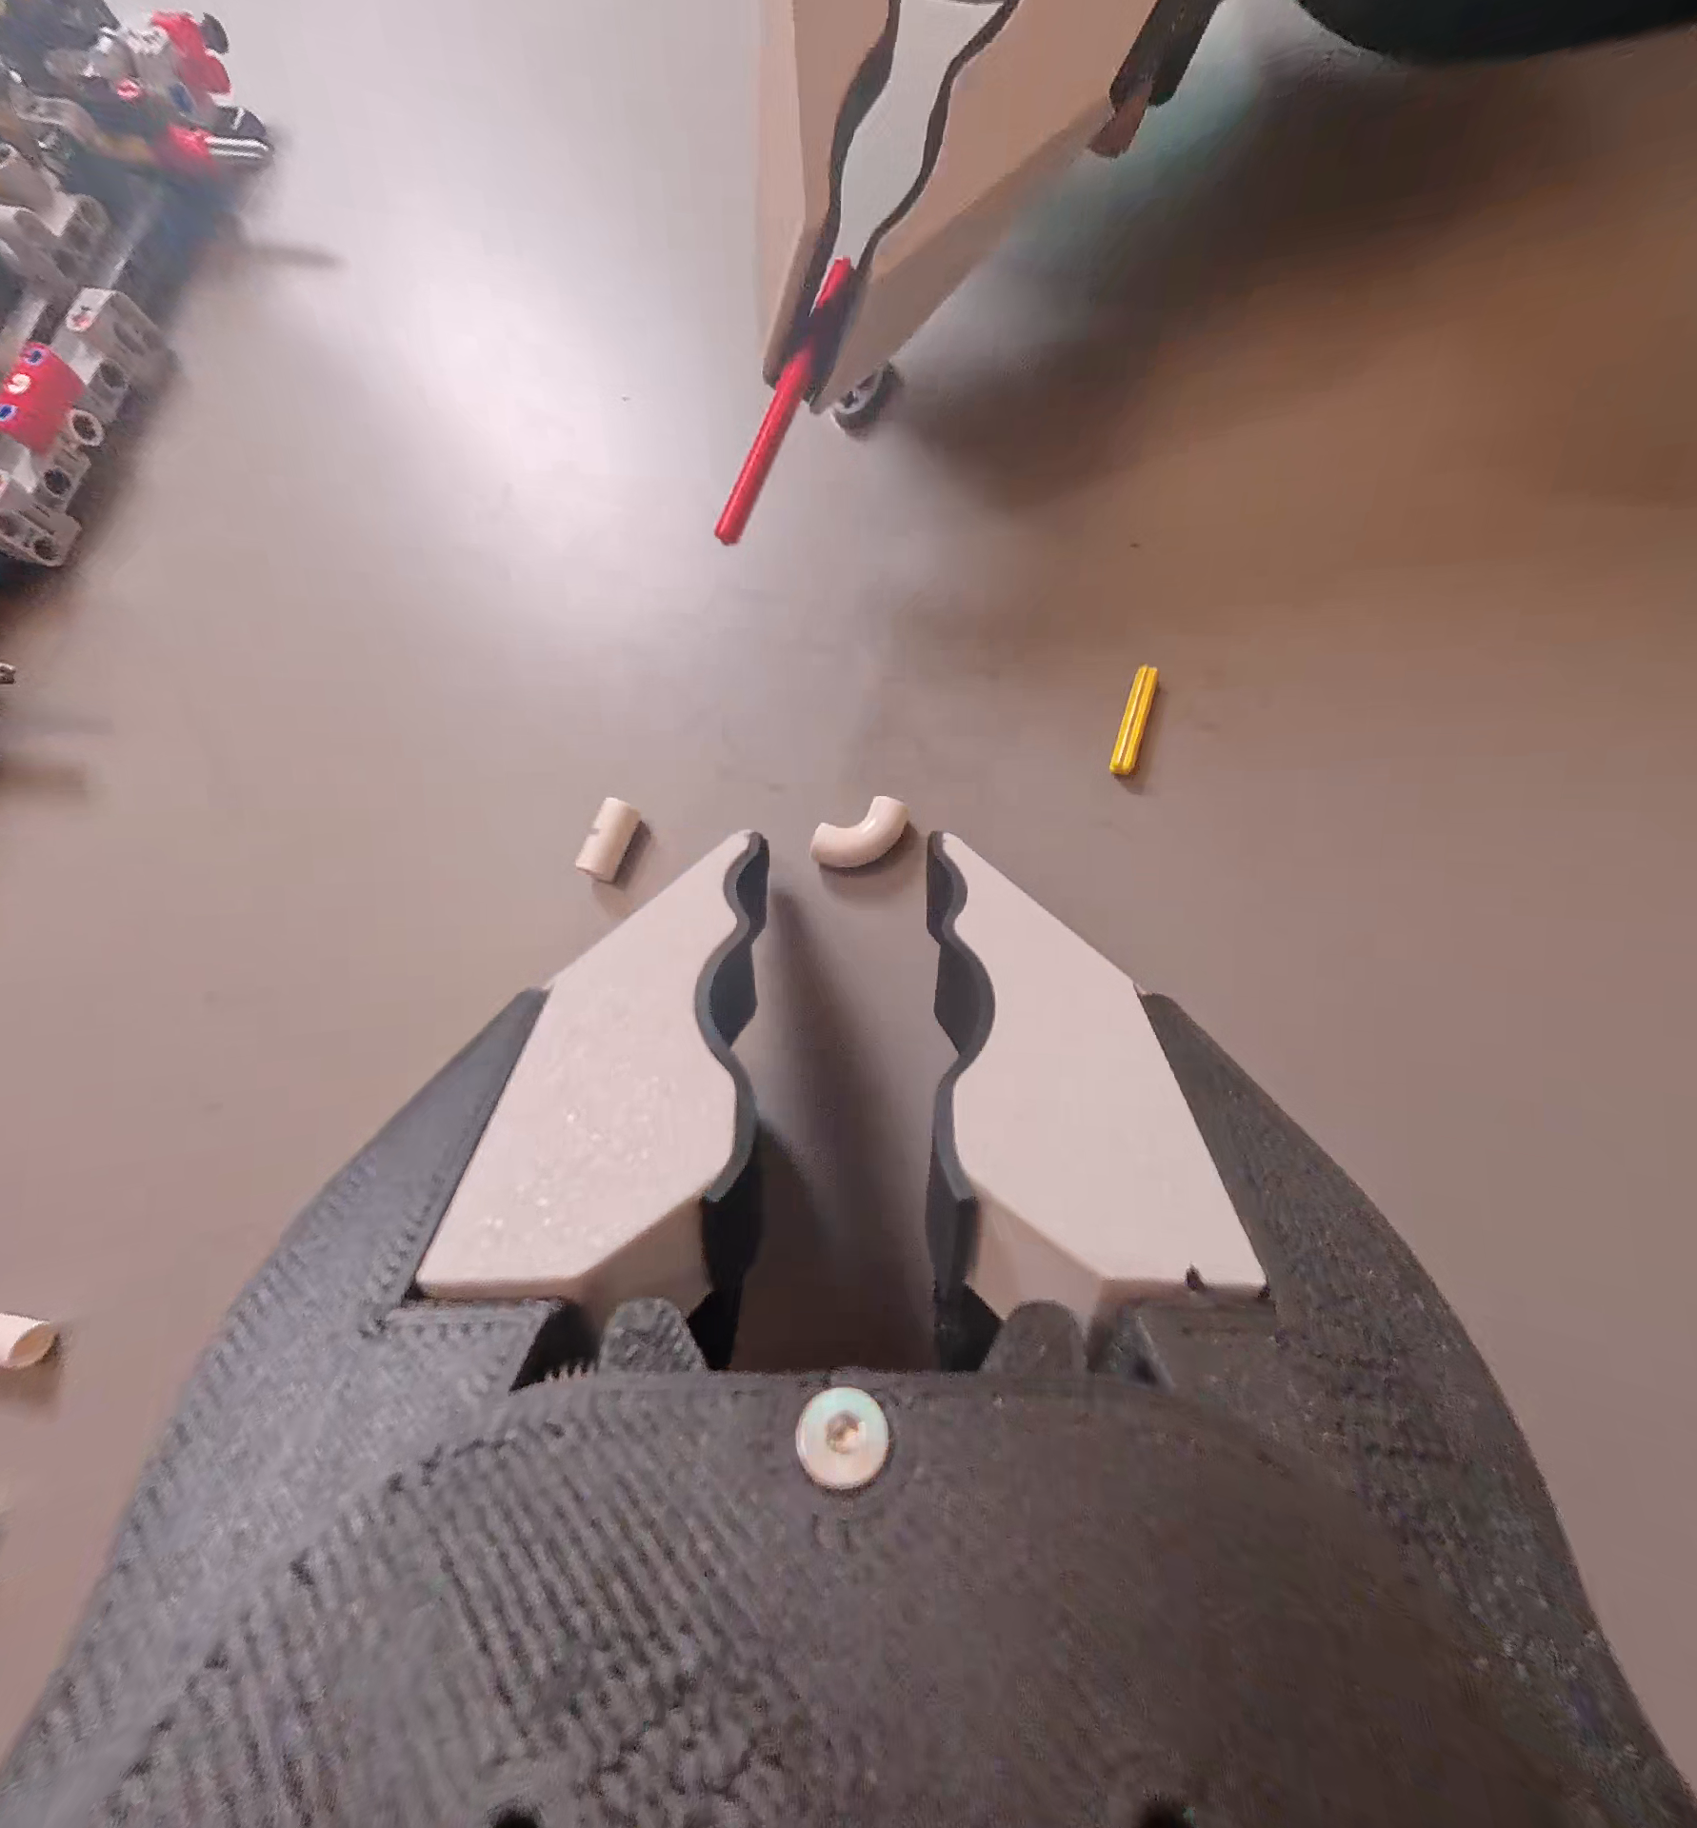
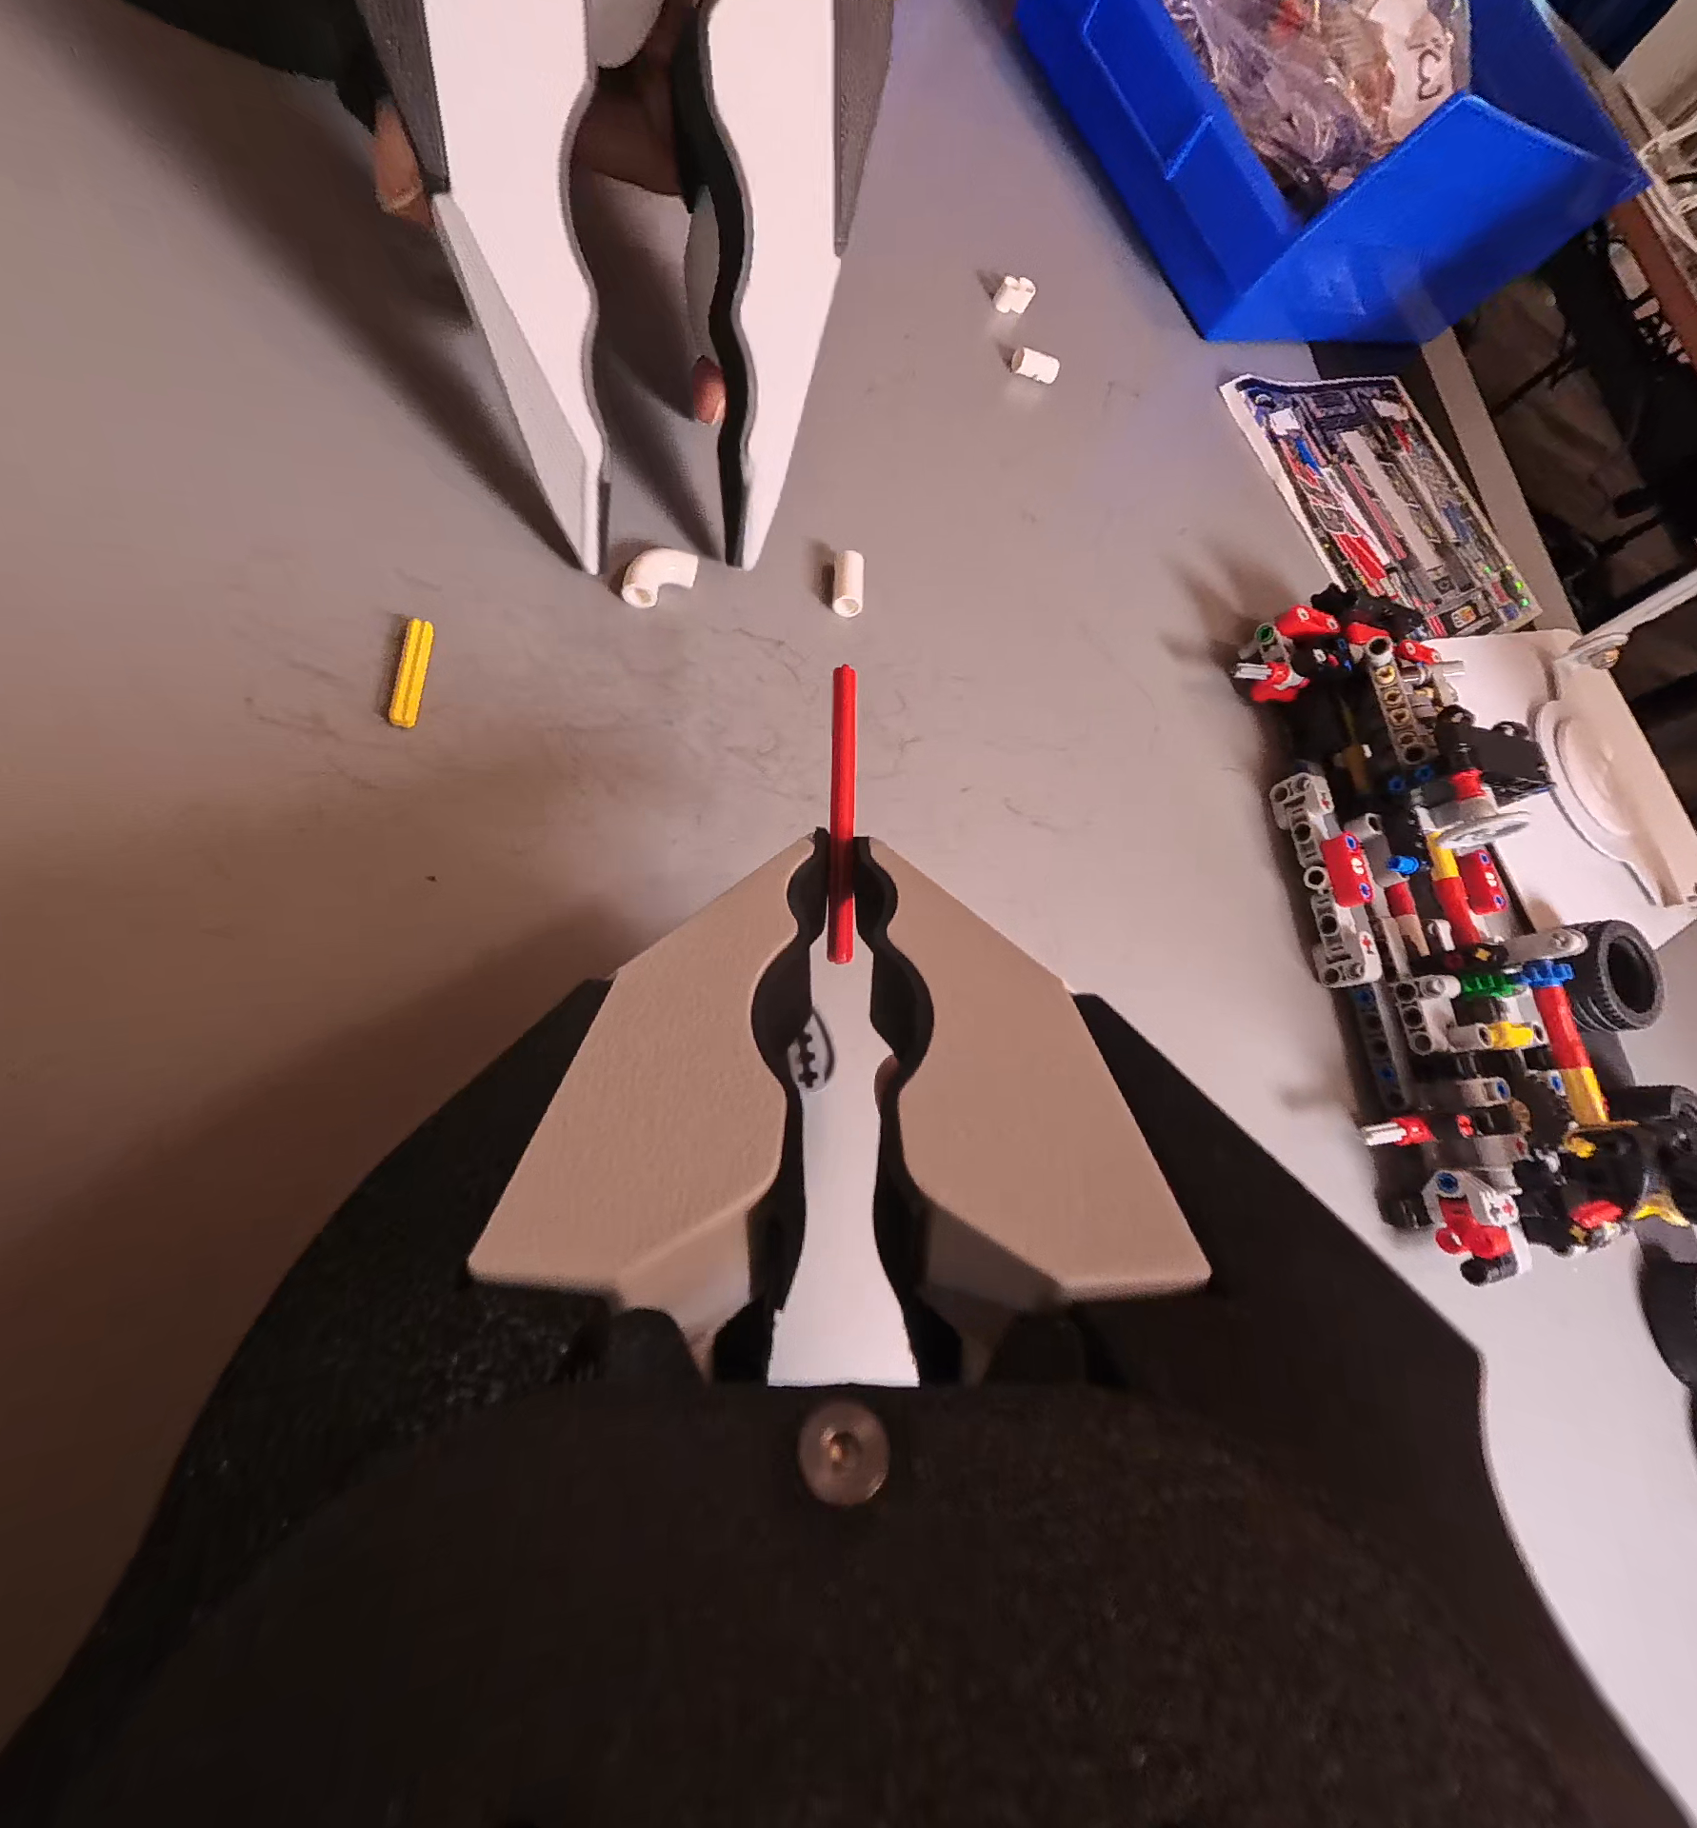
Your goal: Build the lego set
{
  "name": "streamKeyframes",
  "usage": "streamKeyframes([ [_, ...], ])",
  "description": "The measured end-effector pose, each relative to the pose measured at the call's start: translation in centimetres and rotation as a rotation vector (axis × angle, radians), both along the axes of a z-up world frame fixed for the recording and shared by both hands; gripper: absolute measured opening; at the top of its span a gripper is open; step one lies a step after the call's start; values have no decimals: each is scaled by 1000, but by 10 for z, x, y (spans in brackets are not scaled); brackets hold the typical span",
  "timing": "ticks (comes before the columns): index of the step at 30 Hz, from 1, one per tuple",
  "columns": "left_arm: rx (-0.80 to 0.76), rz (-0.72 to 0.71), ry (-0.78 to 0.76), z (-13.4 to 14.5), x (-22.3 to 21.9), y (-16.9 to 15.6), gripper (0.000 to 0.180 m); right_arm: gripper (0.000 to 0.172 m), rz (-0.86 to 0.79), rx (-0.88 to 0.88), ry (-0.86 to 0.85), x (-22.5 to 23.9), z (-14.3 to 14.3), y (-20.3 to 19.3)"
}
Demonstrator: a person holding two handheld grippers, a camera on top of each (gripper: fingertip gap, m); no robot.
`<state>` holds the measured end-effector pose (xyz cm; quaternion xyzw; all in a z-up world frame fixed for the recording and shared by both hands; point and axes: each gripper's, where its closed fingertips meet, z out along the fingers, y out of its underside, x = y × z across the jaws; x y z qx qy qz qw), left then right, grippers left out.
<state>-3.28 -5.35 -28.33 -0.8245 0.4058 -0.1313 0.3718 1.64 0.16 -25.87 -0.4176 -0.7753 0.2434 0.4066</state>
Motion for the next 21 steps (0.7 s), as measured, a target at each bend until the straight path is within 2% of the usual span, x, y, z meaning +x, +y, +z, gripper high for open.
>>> streamKeyframes([
  [4,27,35,43,0,-14,6,21,1,15,17,-14,1,-3,-4],
  [8,70,139,67,4,-43,17,15,1,15,5,-20,1,-4,-4],
  [12,-9,89,-59,8,-25,5,27,2,8,15,-32,0,-6,-4],
  [15,-11,96,-53,7,-12,7,32,2,8,15,-38,0,-8,-5],
  [18,26,135,36,0,-17,16,18,1,12,15,-38,-1,-8,-6],
  [21,32,102,33,-1,-17,13,2,2,18,15,-26,-1,-5,-9],
])
